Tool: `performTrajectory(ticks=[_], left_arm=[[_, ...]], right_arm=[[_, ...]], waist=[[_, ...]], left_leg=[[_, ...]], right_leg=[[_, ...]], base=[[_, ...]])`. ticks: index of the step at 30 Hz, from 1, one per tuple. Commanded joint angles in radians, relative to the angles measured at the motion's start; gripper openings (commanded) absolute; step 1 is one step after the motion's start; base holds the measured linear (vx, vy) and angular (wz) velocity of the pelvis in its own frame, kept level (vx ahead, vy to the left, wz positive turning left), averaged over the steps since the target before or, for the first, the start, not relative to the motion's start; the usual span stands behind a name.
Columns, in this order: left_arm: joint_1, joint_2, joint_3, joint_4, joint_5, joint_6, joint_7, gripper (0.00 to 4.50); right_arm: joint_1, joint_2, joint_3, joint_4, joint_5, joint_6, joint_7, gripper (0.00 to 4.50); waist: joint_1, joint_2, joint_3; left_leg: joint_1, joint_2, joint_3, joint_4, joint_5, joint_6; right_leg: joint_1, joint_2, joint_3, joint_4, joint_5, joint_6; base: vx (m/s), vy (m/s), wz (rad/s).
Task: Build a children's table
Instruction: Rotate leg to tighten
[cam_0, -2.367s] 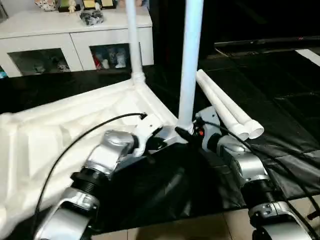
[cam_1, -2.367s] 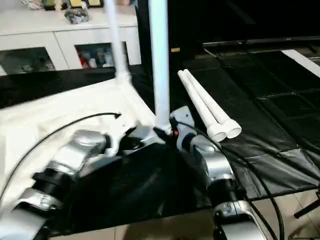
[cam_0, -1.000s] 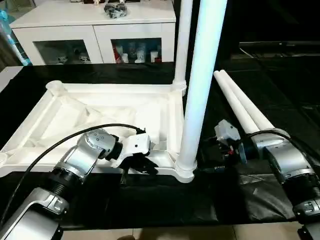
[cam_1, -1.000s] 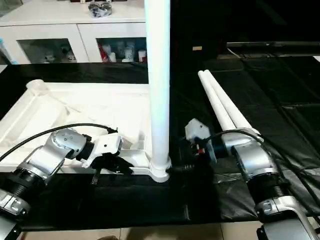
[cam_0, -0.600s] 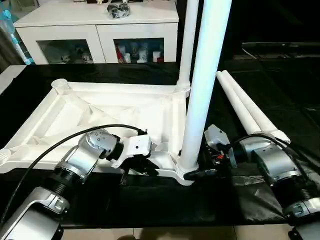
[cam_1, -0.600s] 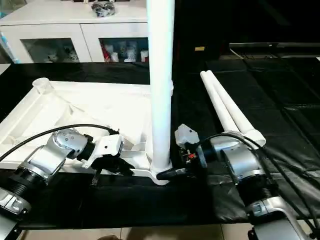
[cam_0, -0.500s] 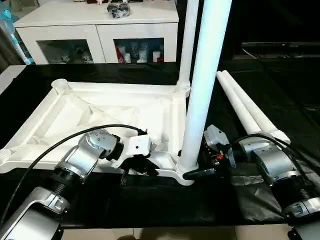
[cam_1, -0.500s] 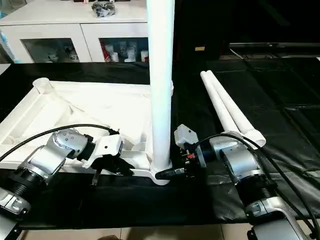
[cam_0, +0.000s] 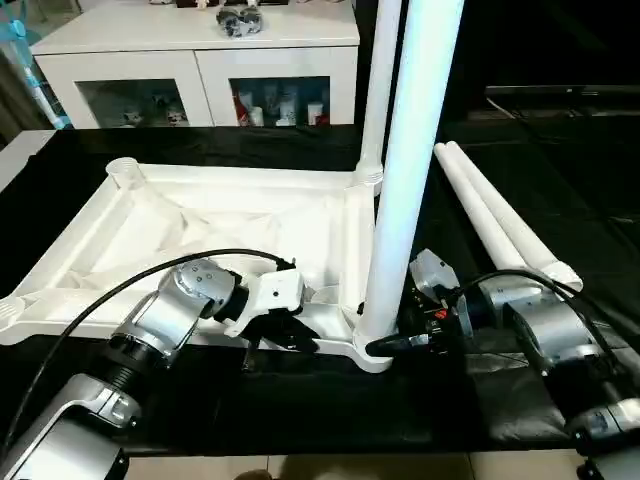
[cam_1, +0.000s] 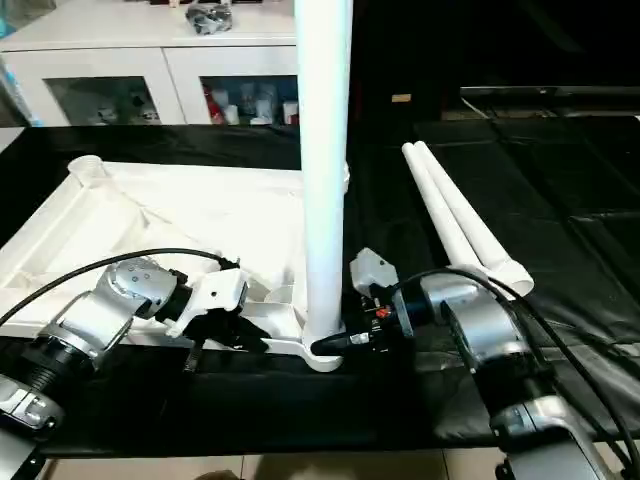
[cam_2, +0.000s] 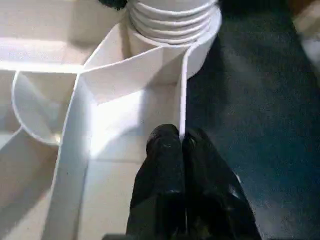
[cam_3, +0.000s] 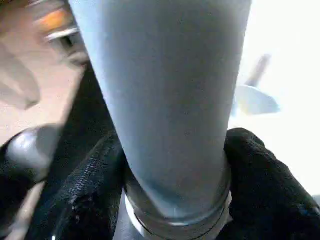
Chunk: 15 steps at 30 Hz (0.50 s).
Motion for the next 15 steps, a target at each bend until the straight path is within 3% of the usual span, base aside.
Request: performTrajectory(ticks=[1, 5, 6, 11, 15], left_arm=[[-0.021, -0.069, 0.047, -0.012, -0.033, 0.066, 0.117, 0.00], [-0.034, -0.115, 0.081, -0.013, -0.027, 0.122, 0.226, 0.00], [-0.051, -0.157, 0.114, -0.001, -0.019, 0.154, 0.331, 0.00], [-0.071, -0.226, 0.170, -0.010, -0.011, 0.278, 0.487, 0.00], [-0.068, -0.258, 0.190, -0.038, -0.007, 0.323, 0.545, 0.00]], right_arm=[[0.013, 0.080, 0.006, -0.016, -0.031, 0.045, -0.176, 2.59], [0.014, 0.158, -0.022, -0.002, -0.046, 0.080, -0.333, 2.59], [0.009, 0.211, -0.027, 0.009, -0.069, 0.091, -0.439, 2.59], [-0.026, 0.329, -0.068, 0.044, -0.078, 0.160, -0.652, 2.58], [-0.035, 0.360, -0.052, 0.041, -0.082, 0.157, -0.650, 2.58]], waist=[[-0.012, -0.005, -0.067], [-0.041, -0.012, -0.059], [-0.047, -0.014, -0.061], [-0.070, -0.012, -0.058], [-0.076, -0.011, -0.062]], left_leg=[[0.007, 0.024, -0.006, -0.073, -0.210, 0.037], [0.006, 0.013, -0.011, -0.077, -0.255, 0.014], [0.009, 0.010, -0.010, -0.073, -0.258, 0.017], [0.015, 0.005, -0.010, -0.070, -0.263, 0.022], [0.010, 0.009, -0.013, -0.075, -0.258, 0.041]], right_leg=[[0.056, -0.058, 0.049, -0.072, -0.372, -0.169], [0.058, -0.058, 0.041, -0.090, -0.500, -0.108], [0.055, -0.059, 0.039, -0.098, -0.526, -0.092], [0.046, -0.053, 0.032, -0.107, -0.558, -0.079], [0.050, -0.053, 0.034, -0.104, -0.504, -0.086]], base=[[0.000, 0.000, 0.00], [0.000, 0.000, 0.00], [0.000, 0.000, 0.00], [0.000, 0.000, 0.00], [0.000, 0.000, 0.00]])
